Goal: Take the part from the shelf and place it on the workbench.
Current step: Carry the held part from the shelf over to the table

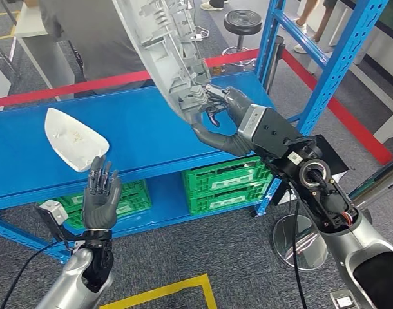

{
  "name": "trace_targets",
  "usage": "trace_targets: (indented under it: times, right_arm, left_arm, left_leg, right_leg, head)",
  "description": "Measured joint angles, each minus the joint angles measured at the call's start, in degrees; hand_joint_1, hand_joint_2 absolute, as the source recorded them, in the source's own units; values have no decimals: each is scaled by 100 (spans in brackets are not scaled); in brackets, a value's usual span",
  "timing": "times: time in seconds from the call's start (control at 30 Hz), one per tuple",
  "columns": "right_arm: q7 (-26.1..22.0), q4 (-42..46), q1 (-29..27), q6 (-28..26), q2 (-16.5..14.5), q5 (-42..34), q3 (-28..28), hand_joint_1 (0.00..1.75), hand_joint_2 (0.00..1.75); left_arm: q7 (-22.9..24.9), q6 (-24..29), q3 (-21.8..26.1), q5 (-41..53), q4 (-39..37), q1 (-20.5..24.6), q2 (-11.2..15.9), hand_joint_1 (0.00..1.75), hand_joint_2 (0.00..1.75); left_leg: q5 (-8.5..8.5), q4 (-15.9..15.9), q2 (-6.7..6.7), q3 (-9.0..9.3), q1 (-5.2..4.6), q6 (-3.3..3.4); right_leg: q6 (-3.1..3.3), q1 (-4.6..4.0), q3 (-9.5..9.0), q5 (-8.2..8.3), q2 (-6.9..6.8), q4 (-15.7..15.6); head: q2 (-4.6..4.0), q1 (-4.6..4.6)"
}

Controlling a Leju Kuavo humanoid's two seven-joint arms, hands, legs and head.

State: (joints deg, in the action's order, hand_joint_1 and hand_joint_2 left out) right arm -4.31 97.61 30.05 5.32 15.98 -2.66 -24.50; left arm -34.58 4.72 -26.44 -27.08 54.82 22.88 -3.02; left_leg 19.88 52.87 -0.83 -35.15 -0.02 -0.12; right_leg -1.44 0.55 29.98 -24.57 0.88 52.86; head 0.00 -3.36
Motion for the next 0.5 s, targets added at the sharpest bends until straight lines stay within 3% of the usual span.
trace_targets:
  times: [0.5]
  right_arm:
    - [10,23,-6,-3,0,-22,4,175,175]
  left_arm:
    - [2,-10,-1,-18,-2,56,1,0,175]
  left_leg:
    - [0,0,0,0,0,0]
  right_leg:
    - [0,0,1,0,0,0]
  head:
    - [0,0]
